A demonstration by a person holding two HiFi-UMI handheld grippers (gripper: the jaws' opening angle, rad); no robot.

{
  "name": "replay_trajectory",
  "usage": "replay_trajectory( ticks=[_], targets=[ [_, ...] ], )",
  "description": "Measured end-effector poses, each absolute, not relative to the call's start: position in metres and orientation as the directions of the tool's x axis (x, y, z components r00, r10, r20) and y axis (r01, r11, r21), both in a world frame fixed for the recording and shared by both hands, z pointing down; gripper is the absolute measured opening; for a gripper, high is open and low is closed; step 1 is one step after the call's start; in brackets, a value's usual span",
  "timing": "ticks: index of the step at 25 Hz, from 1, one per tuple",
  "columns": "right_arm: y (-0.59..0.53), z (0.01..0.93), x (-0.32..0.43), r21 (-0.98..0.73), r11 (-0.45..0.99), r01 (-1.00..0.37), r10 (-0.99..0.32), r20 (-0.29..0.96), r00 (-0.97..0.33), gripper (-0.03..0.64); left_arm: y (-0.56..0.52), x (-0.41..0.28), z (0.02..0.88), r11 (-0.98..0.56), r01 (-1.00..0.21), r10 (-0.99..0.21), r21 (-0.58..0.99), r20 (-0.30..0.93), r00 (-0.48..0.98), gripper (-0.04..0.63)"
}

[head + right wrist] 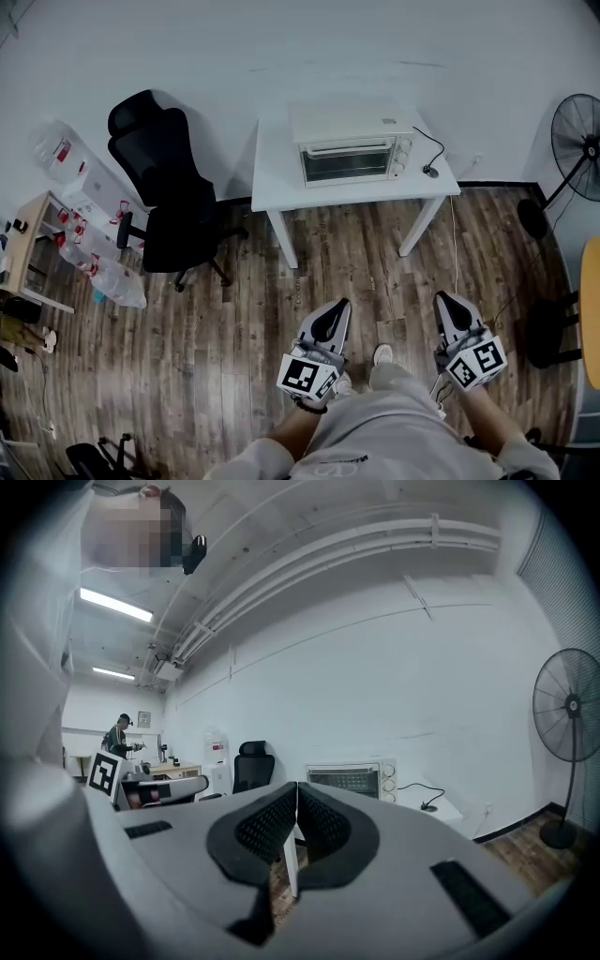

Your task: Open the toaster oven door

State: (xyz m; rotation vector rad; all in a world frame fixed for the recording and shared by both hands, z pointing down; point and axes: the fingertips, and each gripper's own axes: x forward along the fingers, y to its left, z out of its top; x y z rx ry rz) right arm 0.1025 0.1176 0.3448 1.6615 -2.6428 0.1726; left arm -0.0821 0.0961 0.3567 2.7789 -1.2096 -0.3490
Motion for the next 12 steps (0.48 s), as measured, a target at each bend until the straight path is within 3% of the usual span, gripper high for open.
replay_trajectory(
  ticks=[12],
  targets=[
    [0.06, 0.345, 0.094, -0.105, 0.5, -0.859, -0.861, 0.044, -0.507, 0.018, 0.048, -0.074, 0.349, -0.642, -0.749, -0.766, 0.163, -0.167, 0.62, 0.008]
  ],
)
